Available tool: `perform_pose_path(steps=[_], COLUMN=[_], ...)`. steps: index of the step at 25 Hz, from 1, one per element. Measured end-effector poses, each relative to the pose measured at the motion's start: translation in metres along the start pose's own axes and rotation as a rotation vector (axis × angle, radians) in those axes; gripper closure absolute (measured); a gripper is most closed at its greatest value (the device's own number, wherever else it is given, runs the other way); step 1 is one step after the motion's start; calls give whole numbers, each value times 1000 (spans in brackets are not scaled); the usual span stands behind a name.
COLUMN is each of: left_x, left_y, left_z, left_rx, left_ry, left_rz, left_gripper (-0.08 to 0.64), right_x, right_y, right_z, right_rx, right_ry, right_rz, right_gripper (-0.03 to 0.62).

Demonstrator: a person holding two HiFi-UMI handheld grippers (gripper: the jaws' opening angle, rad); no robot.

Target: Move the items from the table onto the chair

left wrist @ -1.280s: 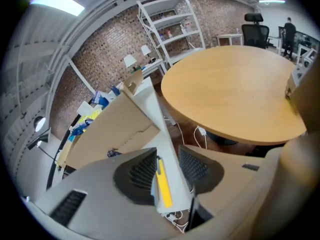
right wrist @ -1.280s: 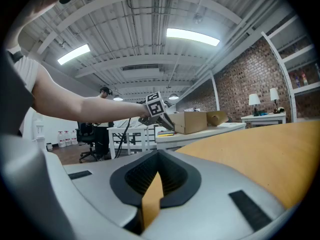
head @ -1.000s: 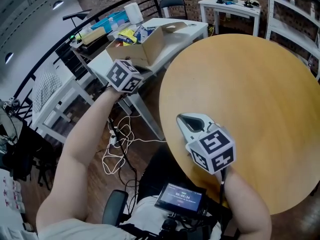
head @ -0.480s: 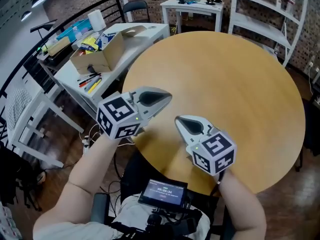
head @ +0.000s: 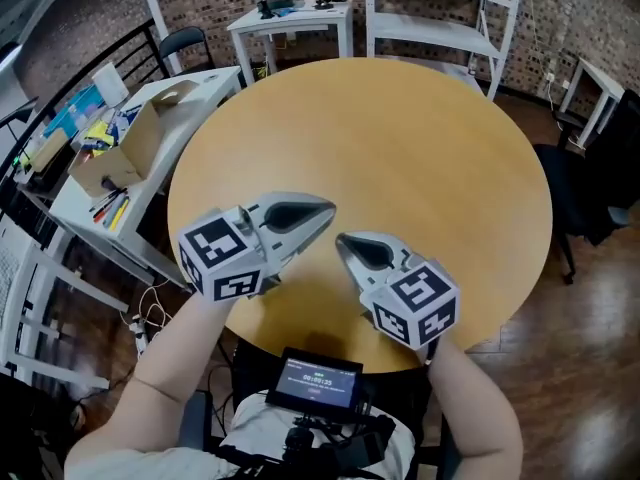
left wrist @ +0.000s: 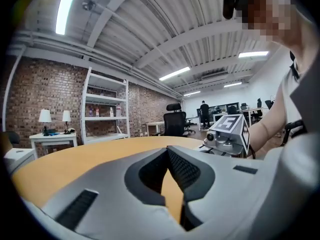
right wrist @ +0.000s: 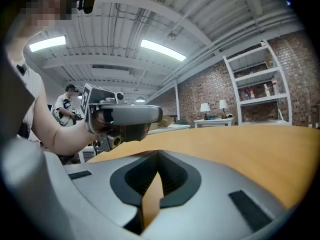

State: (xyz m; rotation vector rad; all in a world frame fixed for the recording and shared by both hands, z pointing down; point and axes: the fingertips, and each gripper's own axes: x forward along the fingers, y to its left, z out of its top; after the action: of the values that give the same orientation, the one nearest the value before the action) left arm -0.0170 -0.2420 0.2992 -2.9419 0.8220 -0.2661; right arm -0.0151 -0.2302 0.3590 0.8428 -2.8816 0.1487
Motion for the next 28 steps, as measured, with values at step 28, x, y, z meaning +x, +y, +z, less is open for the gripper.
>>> perform_pose_path(steps=[28], left_x=[118], left_y=[-83], left_z=[7], left_rx=[-17], left_ry=[-57], left_rz=[-193], left_gripper=[554], right_x=[-142], right_y=[-97], right_z=[-11], right_rx=[55], right_ry=[-24], right_rz=[-333], right_gripper=[587])
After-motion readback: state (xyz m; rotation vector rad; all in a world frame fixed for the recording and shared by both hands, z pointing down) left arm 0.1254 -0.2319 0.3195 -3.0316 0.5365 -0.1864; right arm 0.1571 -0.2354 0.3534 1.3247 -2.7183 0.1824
